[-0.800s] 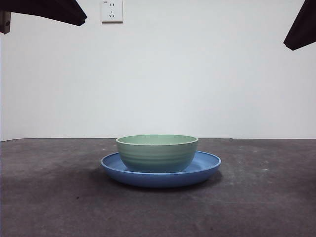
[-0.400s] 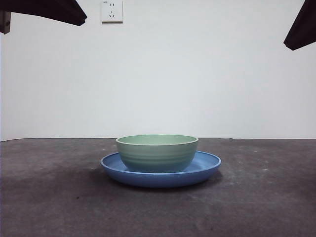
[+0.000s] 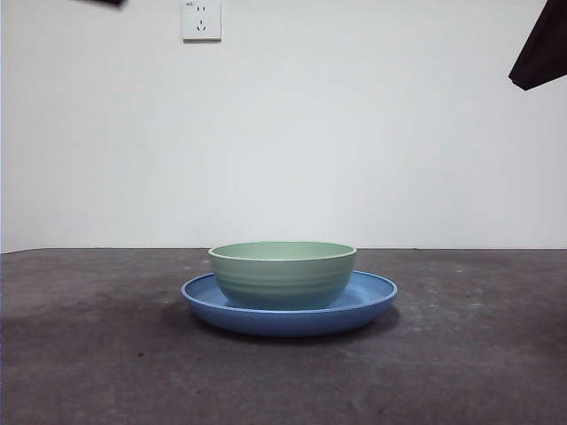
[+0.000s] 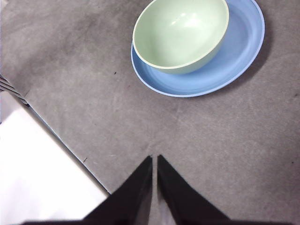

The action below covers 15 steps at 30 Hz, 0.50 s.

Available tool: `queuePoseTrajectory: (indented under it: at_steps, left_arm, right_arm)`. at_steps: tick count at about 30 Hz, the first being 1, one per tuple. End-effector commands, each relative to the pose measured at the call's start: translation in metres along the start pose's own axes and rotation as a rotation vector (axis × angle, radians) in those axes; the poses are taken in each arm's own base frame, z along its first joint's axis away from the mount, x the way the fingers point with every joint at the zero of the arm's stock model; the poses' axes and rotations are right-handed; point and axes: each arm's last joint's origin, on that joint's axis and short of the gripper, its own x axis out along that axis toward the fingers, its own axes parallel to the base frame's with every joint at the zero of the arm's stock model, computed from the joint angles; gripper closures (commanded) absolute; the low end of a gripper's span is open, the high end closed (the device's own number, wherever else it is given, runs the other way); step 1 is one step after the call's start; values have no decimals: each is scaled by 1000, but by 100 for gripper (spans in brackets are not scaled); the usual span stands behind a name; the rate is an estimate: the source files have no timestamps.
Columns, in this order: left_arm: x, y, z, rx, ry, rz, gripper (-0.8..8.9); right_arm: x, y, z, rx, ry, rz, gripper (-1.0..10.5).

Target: Place the green bowl on the blue plate

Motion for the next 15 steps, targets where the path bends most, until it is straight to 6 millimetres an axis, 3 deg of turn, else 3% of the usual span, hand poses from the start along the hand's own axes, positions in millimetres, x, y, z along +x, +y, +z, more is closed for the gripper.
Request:
queuePoseTrajectory:
  at_steps: [1, 4, 8, 15]
  left_arm:
    - [-23, 3, 9, 122, -206, 139, 803]
    - [-48, 5, 4, 178, -383, 339, 803]
    - [-69, 6, -19, 195, -525, 617, 803]
    - [-69, 14, -75, 128, -549, 904, 803]
  right_arm:
    - [0, 1, 2, -12, -7, 7, 934]
    - [0, 1, 2, -12, -7, 7, 934]
    - [0, 1, 2, -12, -7, 7, 934]
    - [0, 1, 2, -12, -7, 7, 934]
